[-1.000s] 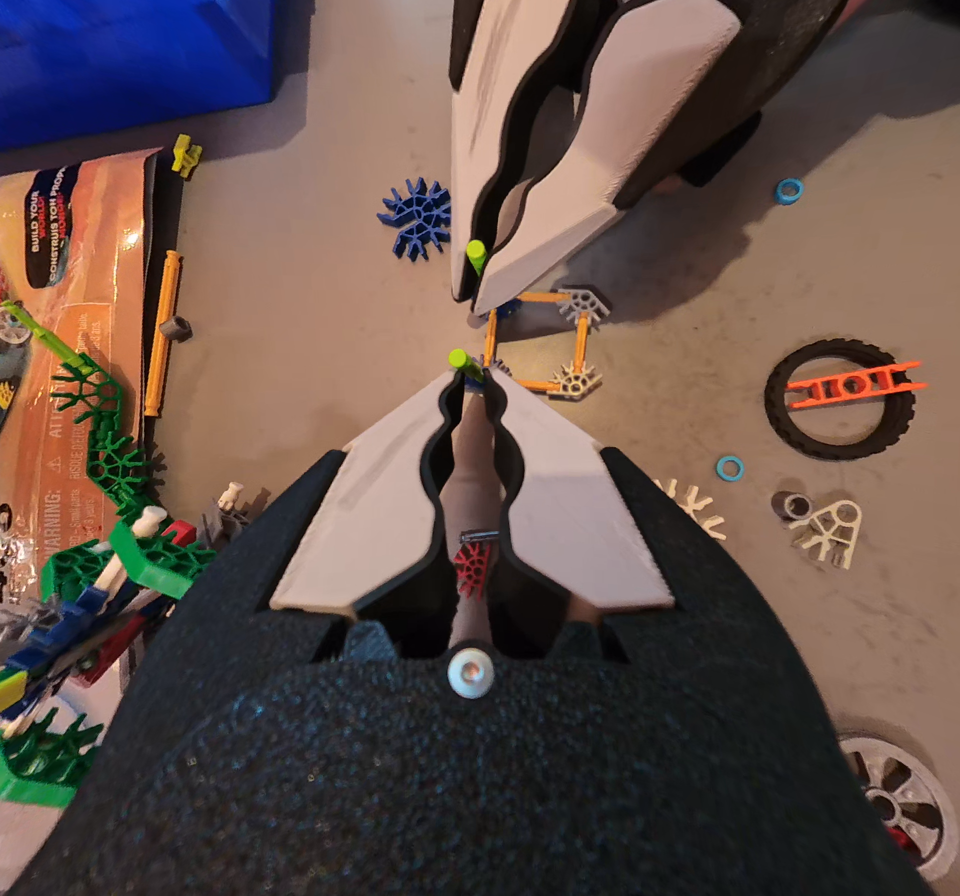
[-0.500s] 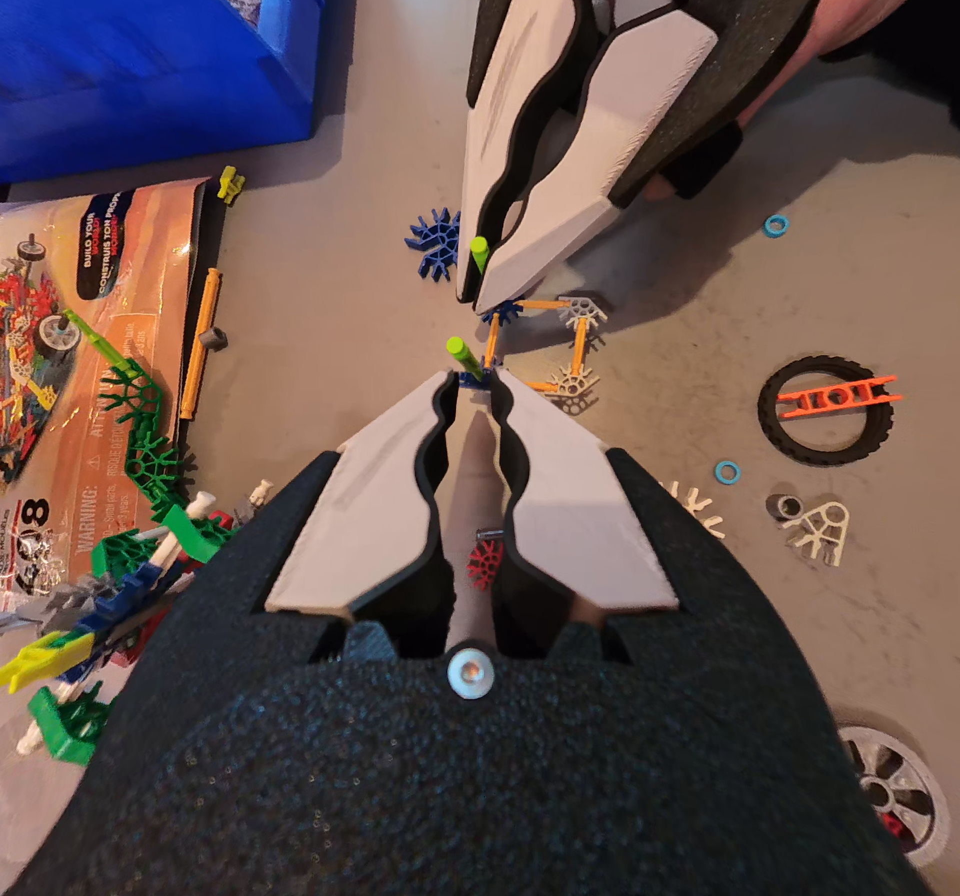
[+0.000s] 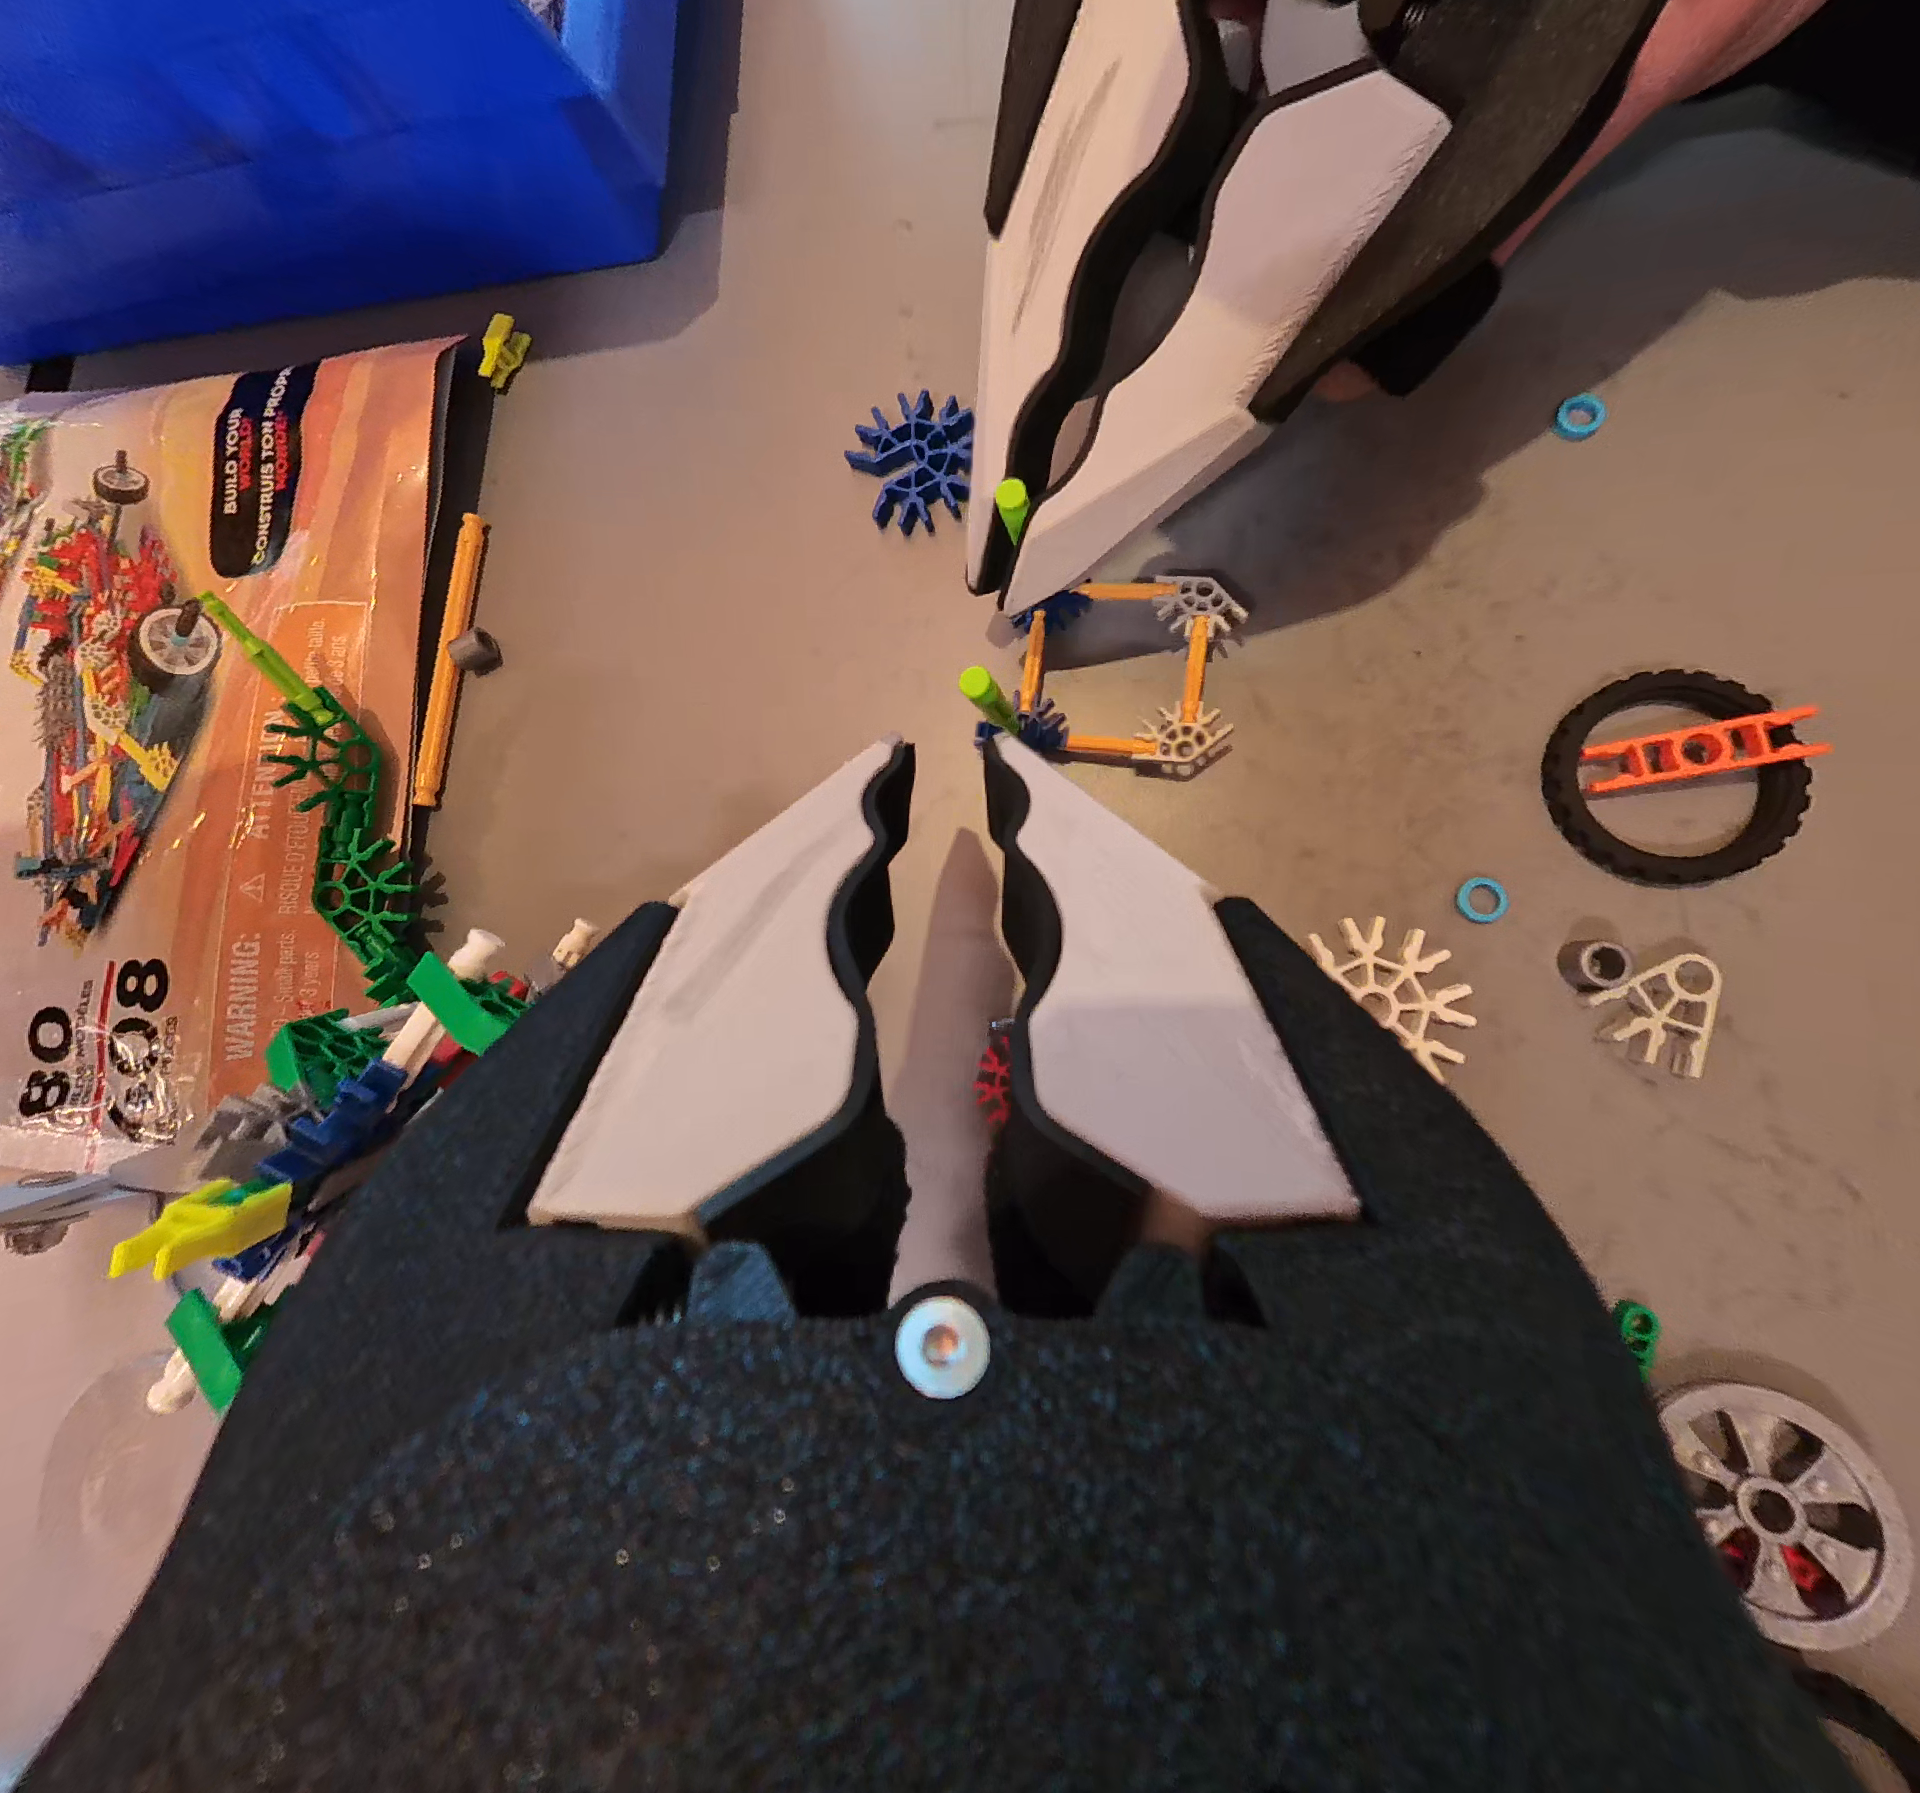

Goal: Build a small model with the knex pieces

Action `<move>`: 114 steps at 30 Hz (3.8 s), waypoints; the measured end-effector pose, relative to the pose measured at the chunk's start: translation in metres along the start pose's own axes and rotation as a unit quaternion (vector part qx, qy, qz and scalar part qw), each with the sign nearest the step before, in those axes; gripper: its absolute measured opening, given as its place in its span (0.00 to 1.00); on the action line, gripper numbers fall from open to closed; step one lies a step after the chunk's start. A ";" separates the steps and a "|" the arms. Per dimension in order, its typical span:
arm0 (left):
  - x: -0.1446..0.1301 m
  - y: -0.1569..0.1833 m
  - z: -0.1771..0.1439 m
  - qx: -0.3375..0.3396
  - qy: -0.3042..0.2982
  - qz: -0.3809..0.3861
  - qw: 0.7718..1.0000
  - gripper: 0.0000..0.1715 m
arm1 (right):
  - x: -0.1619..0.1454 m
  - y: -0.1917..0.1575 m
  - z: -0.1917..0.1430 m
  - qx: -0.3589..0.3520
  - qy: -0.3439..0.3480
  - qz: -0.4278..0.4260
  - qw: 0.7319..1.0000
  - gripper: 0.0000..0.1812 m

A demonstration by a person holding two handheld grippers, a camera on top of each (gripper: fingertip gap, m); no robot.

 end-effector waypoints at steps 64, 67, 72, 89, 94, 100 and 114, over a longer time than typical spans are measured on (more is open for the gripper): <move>-0.028 -0.004 -0.075 -0.009 -0.079 0.074 0.994 0.07 | -0.012 -0.124 -0.016 0.065 -0.034 -0.121 0.990 0.10; -0.027 -0.004 -0.076 -0.007 -0.078 0.075 0.994 0.07 | -0.016 -0.148 0.002 0.078 -0.064 -0.157 0.982 0.10; -0.027 -0.004 -0.077 -0.006 -0.078 0.077 0.994 0.07 | -0.023 -0.168 0.024 0.093 -0.102 -0.189 0.972 0.10; -0.027 -0.005 -0.078 -0.005 -0.076 0.080 0.994 0.07 | -0.025 -0.173 0.035 0.095 -0.117 -0.202 0.968 0.03; -0.027 -0.006 -0.079 -0.003 -0.074 0.078 0.994 0.07 | -0.019 -0.166 0.027 0.092 -0.094 -0.185 0.974 0.03; -0.027 -0.006 -0.076 -0.003 -0.074 0.079 0.994 0.07 | -0.007 -0.152 0.012 0.083 -0.055 -0.160 0.982 0.03; -0.011 0.000 -0.062 -0.005 -0.044 0.090 0.995 0.07 | 0.011 -0.096 -0.037 -0.015 0.047 -0.127 0.991 0.03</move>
Point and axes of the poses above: each gripper's, where its closed fingertips meet, z out along the fingers, x out of its top, y = z × x across the jaws, the point moved 5 cm from there along -z, back along the fingers, and after that the axes turned 11 degrees about z, right-handed, at the moved point
